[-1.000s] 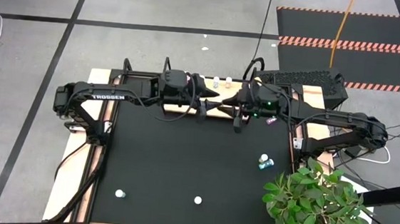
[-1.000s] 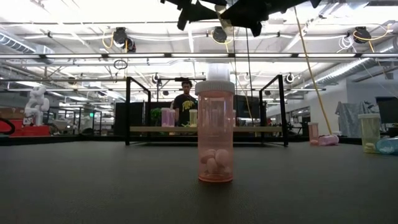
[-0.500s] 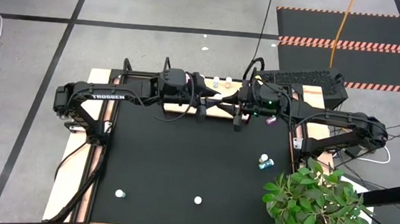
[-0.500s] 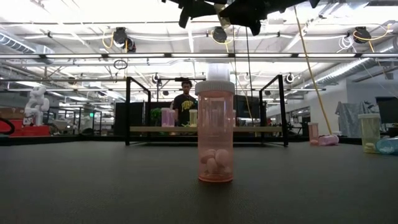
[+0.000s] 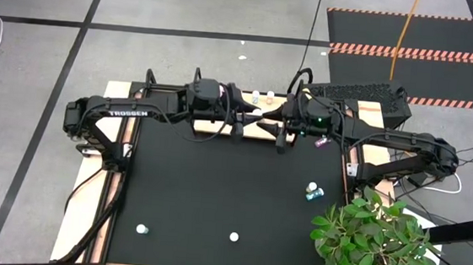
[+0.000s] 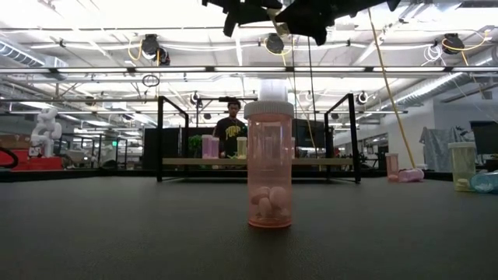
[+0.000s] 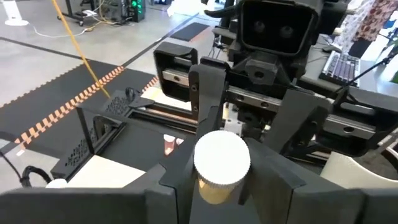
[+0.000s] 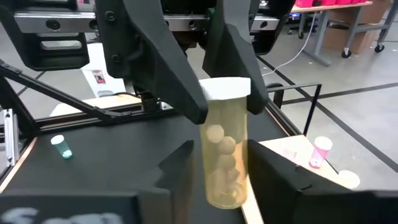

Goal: Pick and place medicine bottles onto shelf by color
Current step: Put the bottom yellow pill bottle on the shelf aligned with the other yellow pill bottle

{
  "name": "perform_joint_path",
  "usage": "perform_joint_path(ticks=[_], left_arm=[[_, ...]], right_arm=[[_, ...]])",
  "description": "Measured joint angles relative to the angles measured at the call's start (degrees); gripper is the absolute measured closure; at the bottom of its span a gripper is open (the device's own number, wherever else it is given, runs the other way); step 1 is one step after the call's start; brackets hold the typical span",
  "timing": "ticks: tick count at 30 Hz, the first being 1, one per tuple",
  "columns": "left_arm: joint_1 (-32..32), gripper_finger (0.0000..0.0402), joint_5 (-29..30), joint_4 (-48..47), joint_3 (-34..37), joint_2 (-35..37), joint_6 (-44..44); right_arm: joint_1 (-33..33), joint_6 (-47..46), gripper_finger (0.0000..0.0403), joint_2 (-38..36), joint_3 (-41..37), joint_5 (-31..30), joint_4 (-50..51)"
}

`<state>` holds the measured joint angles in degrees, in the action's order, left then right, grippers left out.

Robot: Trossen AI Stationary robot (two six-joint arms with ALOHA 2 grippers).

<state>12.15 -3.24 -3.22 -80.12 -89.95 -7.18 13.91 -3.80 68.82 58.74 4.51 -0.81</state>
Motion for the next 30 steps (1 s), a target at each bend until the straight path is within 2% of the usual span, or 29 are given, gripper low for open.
perform_joint_path(ticks=[6,11,16,24,30], left_arm=[[2.82,0.0284,0.22,-0.14,0.0,0.0,-0.2],[6.32,0.0276,0.71,-2.31,0.0,0.02,2.55],[11.06,0.0279,3.42,-7.93,0.16,-3.13,5.62],[16.69,0.0279,3.31,-6.45,4.51,-11.62,7.56],[18.68,0.0279,2.83,4.77,11.3,-12.45,8.72]], right_arm=[[1.84,-0.32,0.0189,-0.04,0.0,-0.02,3.63],[2.56,-2.89,0.0157,-0.04,0.0,-0.01,6.87],[2.6,-3.01,0.0152,-0.04,0.0,-0.13,7.7],[2.6,-4.87,0.0152,-0.57,0.0,-1.79,9.22],[2.61,-4.54,0.0151,-1.07,0.0,-4.77,10.44]])
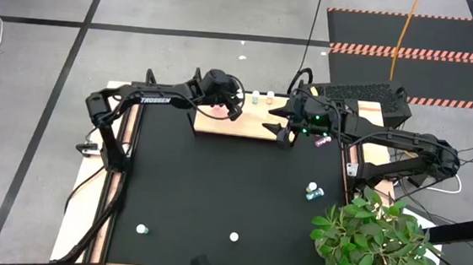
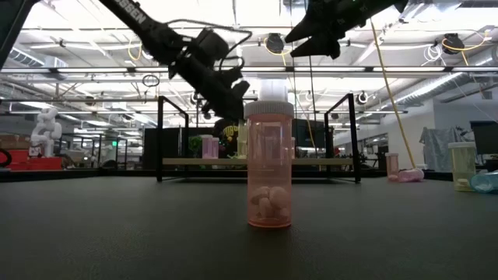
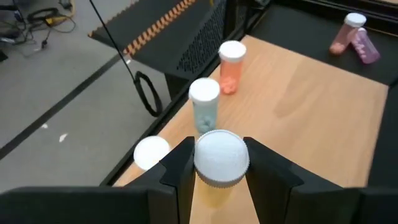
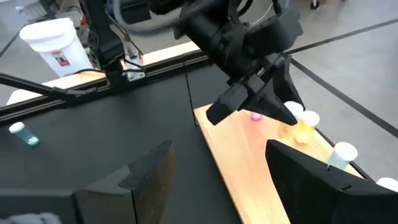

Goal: Pick and place medicine bottles onto shelf by color
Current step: Put the bottom yellow pill bottle on the shelf aligned with the other yellow pill bottle

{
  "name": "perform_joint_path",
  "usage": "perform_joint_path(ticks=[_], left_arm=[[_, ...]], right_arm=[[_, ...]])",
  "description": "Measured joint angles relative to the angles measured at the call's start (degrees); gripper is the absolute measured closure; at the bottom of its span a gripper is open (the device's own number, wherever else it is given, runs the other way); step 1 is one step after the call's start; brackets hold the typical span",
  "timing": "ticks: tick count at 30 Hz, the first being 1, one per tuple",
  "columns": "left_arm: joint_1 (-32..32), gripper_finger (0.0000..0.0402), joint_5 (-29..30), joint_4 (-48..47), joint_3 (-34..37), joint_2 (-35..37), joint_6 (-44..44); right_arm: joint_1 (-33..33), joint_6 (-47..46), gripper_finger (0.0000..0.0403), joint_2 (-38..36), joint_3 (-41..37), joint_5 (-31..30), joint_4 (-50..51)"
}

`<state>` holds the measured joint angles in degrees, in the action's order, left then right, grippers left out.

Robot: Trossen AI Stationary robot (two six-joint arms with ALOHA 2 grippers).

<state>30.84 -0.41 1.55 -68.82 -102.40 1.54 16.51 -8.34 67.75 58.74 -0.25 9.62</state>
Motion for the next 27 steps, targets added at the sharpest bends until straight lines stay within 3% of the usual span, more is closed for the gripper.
perform_joint_path(ticks=[14,27], left_arm=[[0.21,0.0278,-0.71,18.89,12.44,0.39,-0.52],[0.26,0.0277,-2.22,19.96,12.75,-1.73,1.4]], right_arm=[[0.04,3.7,0.0151,0.0,0.0,-3.99,0.5],[0.84,3.15,0.0151,0.0,0.0,-4.49,-0.38]])
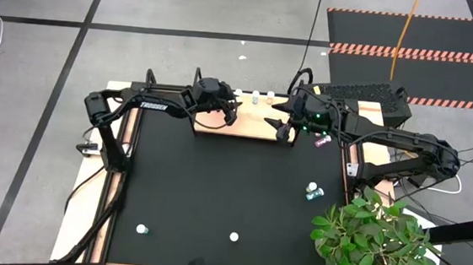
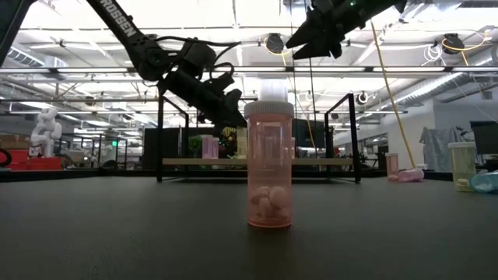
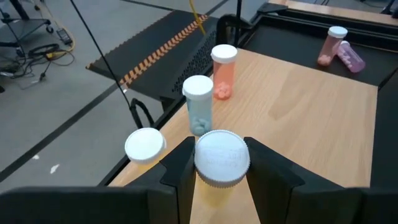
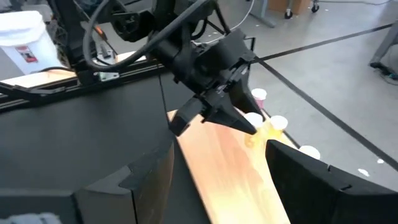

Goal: Pick and place medicine bottles onto shelf by color
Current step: Put the bottom yellow pill bottle on the shelf aligned with the other yellow pill bottle

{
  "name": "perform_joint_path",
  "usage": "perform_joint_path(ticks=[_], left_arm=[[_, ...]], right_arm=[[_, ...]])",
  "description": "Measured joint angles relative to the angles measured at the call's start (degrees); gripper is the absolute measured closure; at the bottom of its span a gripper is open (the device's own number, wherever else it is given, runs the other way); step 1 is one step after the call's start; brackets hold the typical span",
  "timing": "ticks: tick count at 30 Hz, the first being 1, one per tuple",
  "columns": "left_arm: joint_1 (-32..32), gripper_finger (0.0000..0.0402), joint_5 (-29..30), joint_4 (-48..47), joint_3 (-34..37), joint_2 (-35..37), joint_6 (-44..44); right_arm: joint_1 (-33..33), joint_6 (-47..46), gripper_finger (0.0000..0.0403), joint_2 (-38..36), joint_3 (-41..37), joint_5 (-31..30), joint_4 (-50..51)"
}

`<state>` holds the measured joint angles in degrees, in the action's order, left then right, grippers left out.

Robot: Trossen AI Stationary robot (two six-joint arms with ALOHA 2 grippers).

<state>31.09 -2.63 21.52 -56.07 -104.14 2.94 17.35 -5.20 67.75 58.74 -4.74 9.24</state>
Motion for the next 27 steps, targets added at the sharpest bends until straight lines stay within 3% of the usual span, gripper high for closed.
perform_joint_path(ticks=[11,19,27], left_arm=[[0.02,0.0277,-0.33,-0.81,-0.15,0.92,1.55],[0.01,0.0277,-0.72,-19.42,-13.4,2.15,6.06],[0.95,0.0277,-2.76,-21.43,-17.66,2.12,8.48]], right_arm=[[-0.07,-1.61,0.0151,0.0,0.0,0.27,-0.82],[-0.09,-2.07,0.0151,0.0,0.0,0.33,-1.25],[-0.18,-3.11,0.0151,0.0,0.0,0.45,-1.25]])
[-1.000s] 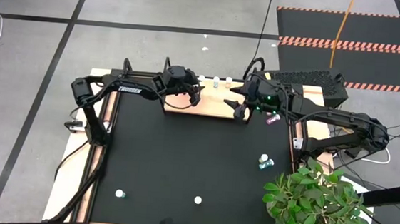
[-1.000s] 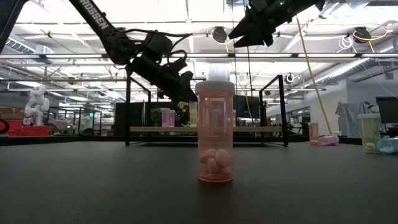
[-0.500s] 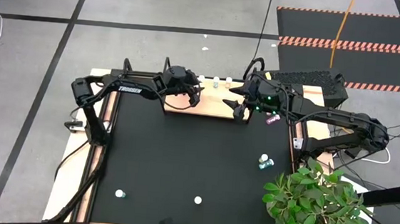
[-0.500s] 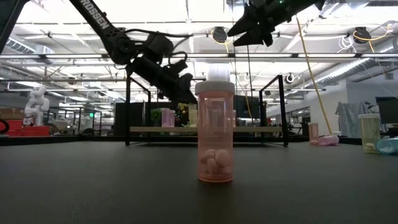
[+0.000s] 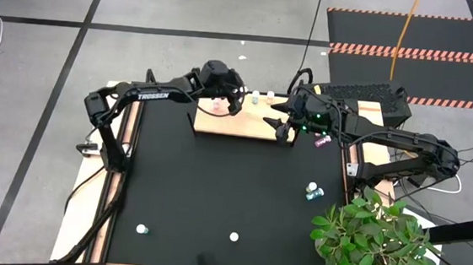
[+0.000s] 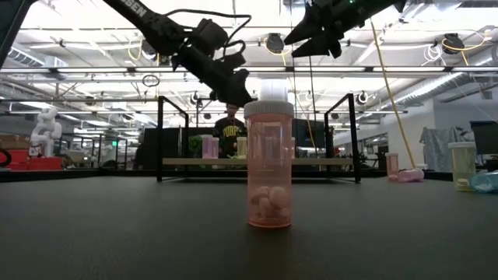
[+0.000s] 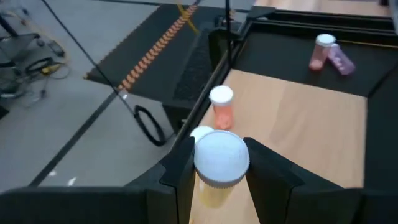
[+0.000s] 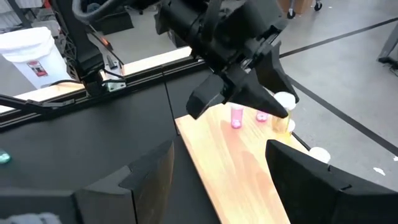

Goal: Pick and place medicine bottles onto shelf by color
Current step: Put the bottom yellow pill bottle on the shelf aligned with the other yellow pill bottle

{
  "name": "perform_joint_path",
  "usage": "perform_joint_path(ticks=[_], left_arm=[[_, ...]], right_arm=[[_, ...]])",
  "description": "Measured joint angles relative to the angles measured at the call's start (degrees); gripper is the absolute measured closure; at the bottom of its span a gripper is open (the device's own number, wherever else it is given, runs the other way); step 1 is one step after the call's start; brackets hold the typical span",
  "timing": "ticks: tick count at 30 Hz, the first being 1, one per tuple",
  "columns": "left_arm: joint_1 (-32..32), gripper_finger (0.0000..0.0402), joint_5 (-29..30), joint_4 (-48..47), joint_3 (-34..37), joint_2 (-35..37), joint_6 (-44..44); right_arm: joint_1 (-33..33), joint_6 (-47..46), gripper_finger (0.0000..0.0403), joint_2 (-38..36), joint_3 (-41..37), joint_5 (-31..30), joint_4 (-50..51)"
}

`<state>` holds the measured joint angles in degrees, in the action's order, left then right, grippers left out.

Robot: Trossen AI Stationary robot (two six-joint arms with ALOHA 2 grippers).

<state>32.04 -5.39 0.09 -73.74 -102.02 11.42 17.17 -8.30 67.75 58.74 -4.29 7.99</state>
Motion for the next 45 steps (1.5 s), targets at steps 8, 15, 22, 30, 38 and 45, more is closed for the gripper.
perform_joint_path(ticks=[8,15,22,30,38,45], left_arm=[[0.67,0.0277,-14.99,-4.82,-0.04,-0.07,7.85],[1.55,0.0277,-15.41,-3.98,-0.11,-5.07,10.96],[1.48,0.0277,-10.15,-4.86,-0.11,-7.62,13.51],[3.03,0.0277,-7.99,-5.74,-0.15,-7.56,14.31],[2.98,0.0277,-8.2,-6.24,-0.19,-7.54,11.8],[2.99,0.0277,-8.26,-6.28,-0.19,-7.52,11.81]], right_arm=[[0.0,0.56,0.0151,0.0,0.0,0.04,0.0],[0.0,1.45,0.0151,0.0,0.0,0.06,0.0],[0.0,0.45,0.0151,0.0,0.0,0.01,0.02],[0.0,0.18,0.0151,0.01,0.0,-0.02,0.05],[0.07,1.42,0.0151,0.0,0.0,-0.12,0.07],[0.07,1.5,0.0151,0.0,0.0,-0.12,0.04]])
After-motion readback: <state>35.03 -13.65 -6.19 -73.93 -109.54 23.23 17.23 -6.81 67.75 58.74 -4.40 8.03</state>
